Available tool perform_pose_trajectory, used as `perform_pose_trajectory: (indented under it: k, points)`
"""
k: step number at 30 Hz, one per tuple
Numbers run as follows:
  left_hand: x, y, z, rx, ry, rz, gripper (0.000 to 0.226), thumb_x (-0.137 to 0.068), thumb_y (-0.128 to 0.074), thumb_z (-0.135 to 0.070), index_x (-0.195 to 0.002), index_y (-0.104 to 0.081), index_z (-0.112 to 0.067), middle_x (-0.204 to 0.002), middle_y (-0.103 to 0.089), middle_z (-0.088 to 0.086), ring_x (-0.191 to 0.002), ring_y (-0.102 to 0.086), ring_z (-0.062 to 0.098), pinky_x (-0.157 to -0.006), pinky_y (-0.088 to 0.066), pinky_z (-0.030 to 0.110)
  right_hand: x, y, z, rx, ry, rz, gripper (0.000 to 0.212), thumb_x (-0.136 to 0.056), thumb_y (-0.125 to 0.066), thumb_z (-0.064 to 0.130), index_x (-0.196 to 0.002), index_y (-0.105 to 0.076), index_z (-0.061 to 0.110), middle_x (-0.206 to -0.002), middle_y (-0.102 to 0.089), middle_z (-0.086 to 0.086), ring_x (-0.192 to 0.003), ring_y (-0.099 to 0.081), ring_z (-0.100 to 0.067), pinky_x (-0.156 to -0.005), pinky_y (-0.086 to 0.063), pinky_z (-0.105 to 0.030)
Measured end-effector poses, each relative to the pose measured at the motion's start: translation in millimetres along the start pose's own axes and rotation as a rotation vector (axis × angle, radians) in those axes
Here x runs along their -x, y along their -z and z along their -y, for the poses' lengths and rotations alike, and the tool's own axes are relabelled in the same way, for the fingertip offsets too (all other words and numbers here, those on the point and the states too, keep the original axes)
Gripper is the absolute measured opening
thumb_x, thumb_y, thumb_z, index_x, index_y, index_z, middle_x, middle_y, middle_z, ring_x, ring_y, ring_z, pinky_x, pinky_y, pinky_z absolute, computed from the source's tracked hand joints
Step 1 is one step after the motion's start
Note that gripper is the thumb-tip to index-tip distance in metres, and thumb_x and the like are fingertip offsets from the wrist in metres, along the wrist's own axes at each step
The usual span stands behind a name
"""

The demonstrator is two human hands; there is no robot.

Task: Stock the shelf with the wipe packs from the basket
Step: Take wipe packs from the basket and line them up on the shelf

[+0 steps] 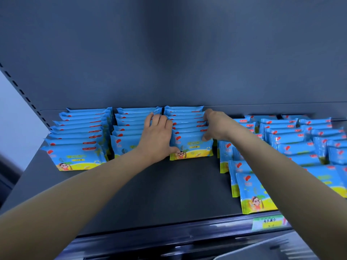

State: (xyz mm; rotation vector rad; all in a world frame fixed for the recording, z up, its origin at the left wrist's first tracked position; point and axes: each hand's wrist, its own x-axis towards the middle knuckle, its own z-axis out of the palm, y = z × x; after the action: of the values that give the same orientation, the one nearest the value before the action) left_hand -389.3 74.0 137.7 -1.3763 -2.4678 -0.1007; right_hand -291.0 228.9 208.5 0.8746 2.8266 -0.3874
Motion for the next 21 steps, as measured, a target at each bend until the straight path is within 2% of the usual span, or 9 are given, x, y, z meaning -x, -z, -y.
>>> perform_pose_trajectory:
  k: [4,6,8,11,13,17,21]
  points:
    - [0.7,3.3,-2.2,-0.027,0.009,0.0,0.091,-0.062,-0.058,-0.075,-0.123,-0.042,-0.01,-0.126,-0.043,0.004,-0.124,-0.033,0.024,-0.115,-0.006,0.044,-1.9,3.8,-16.0,-0.097,0.022,0.015,0.066,-0.072,-0.079,0.013,-0.128,-0.044,0.009,-0.126,-0.055,-0.008,-0.112,-0.054,-0.025,-0.095,-0.048,-0.038]
    - [0.8,8.2,-2.5,-0.019,0.008,-0.008,0.093,-0.061,-0.059,-0.075,-0.126,-0.04,-0.01,-0.128,-0.041,0.004,-0.125,-0.032,0.024,-0.115,-0.005,0.045,-3.0,8.3,-22.6,-0.12,0.041,-0.002,0.066,-0.073,-0.078,0.012,-0.13,-0.045,0.011,-0.127,-0.055,-0.006,-0.113,-0.054,-0.025,-0.093,-0.049,-0.036]
    - [-0.2,14.3,-5.7,0.031,-0.005,-0.023,0.094,-0.062,-0.062,-0.071,-0.13,-0.037,-0.011,-0.129,-0.039,0.003,-0.125,-0.032,0.025,-0.115,-0.002,0.044,-4.8,13.0,-28.5,-0.165,0.067,-0.057,0.056,-0.075,-0.075,0.01,-0.125,-0.05,0.011,-0.124,-0.057,-0.008,-0.111,-0.057,-0.026,-0.09,-0.051,-0.036]
    - [-3.4,23.8,-17.5,0.151,-0.06,-0.059,0.087,-0.067,-0.066,-0.061,-0.132,-0.036,-0.012,-0.128,-0.039,0.003,-0.124,-0.031,0.024,-0.115,-0.001,0.041,-5.7,16.8,-37.3,-0.23,0.083,-0.146,0.042,-0.08,-0.071,0.012,-0.118,-0.054,0.012,-0.12,-0.059,-0.008,-0.103,-0.062,-0.028,-0.079,-0.052,-0.032]
    - [-4.9,29.9,-28.3,0.224,-0.117,-0.09,0.08,-0.07,-0.067,-0.056,-0.131,-0.04,-0.012,-0.126,-0.041,0.003,-0.122,-0.034,0.024,-0.114,-0.003,0.038,-3.9,16.8,-42.9,-0.215,0.101,-0.191,0.042,-0.081,-0.07,0.016,-0.121,-0.054,0.013,-0.121,-0.059,-0.007,-0.103,-0.06,-0.024,-0.081,-0.049,-0.028]
    - [-3.7,41.4,-51.2,0.316,-0.228,-0.137,0.069,-0.071,-0.07,-0.048,-0.126,-0.047,-0.011,-0.124,-0.046,0.005,-0.118,-0.038,0.026,-0.104,-0.012,0.031,13.7,17.8,-53.5,-0.134,0.106,-0.237,0.046,-0.084,-0.067,0.016,-0.127,-0.051,0.01,-0.125,-0.059,-0.009,-0.113,-0.055,-0.025,-0.097,-0.044,-0.034]
    - [-0.1,53.3,-68.5,0.36,-0.341,-0.153,0.068,-0.072,-0.071,-0.045,-0.125,-0.048,-0.01,-0.123,-0.047,0.007,-0.117,-0.04,0.027,-0.102,-0.018,0.032,44.1,21.9,-68.5,0.062,0.041,-0.258,0.049,-0.086,-0.064,0.019,-0.131,-0.048,0.012,-0.129,-0.057,-0.009,-0.111,-0.055,-0.029,-0.091,-0.042,-0.031]
